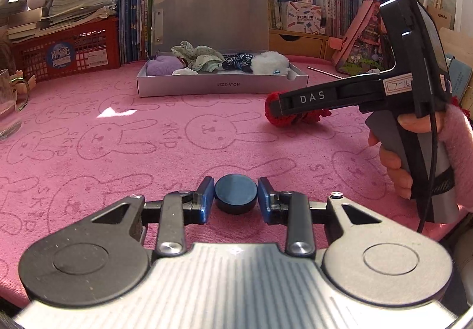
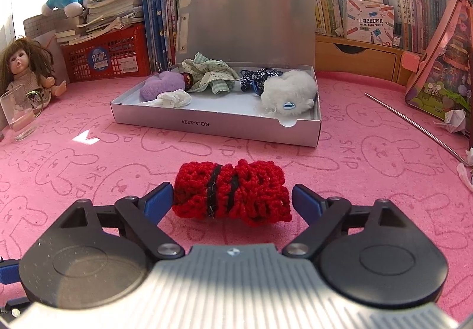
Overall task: Organize objects
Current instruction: 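Close the left gripper on the black round lid while the right gripper closes on the red knitted roll, then carry the black lid and red knitted roll over the silver box with both grippers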
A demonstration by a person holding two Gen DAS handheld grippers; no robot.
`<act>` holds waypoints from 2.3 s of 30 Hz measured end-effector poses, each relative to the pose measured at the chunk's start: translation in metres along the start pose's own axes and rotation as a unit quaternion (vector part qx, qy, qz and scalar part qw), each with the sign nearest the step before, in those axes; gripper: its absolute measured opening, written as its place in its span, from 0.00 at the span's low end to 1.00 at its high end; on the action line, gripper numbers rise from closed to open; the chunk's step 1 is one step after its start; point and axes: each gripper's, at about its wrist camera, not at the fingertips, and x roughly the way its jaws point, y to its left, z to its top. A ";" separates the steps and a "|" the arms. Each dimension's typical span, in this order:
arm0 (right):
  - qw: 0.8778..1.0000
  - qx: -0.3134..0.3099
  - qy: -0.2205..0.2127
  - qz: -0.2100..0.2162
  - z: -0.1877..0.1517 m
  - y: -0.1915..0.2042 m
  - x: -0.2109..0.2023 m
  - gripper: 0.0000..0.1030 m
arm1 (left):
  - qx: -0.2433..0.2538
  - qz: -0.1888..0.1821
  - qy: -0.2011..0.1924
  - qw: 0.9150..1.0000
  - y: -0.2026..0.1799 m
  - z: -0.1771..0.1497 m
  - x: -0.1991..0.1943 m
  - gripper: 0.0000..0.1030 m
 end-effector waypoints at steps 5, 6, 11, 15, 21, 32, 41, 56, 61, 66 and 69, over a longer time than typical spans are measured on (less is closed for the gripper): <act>1.000 -0.010 -0.001 0.001 0.000 0.004 -0.001 0.86 | -0.008 0.016 -0.009 1.000 0.012 0.017 0.012 0.36; 1.000 -0.011 0.000 0.001 0.000 0.004 0.000 0.85 | -0.010 0.018 -0.011 1.000 0.014 0.021 0.014 0.36; 1.000 -0.007 0.005 0.003 0.000 0.004 0.002 0.82 | -0.019 0.024 -0.012 0.999 0.022 0.034 0.026 0.36; 1.000 -0.007 0.005 0.003 0.000 0.004 0.003 0.81 | -0.021 0.028 -0.016 0.999 0.024 0.041 0.031 0.36; 1.000 -0.013 0.007 0.005 0.000 0.006 0.003 0.79 | -0.029 0.027 -0.012 0.999 0.027 0.046 0.038 0.36; 1.000 -0.017 0.009 0.008 -0.002 0.008 0.003 0.74 | -0.031 0.029 -0.012 0.999 0.030 0.050 0.044 0.36; 1.000 -0.016 0.007 0.007 -0.003 0.008 0.004 0.75 | -0.030 0.033 -0.012 0.999 0.030 0.052 0.048 0.36; 0.999 -0.004 0.038 -0.031 -0.002 0.011 0.027 0.98 | -0.041 0.049 -0.002 0.998 0.038 0.048 0.060 0.36; 0.998 -0.002 0.041 -0.037 -0.001 0.011 0.029 1.00 | -0.044 0.051 0.000 0.998 0.039 0.048 0.063 0.36; 0.998 -0.002 0.042 -0.037 -0.001 0.012 0.029 1.00 | -0.044 0.054 0.001 0.998 0.039 0.049 0.064 0.36; 0.998 -0.002 0.042 -0.037 -0.001 0.012 0.030 1.00 | -0.046 0.055 0.001 0.997 0.040 0.049 0.063 0.36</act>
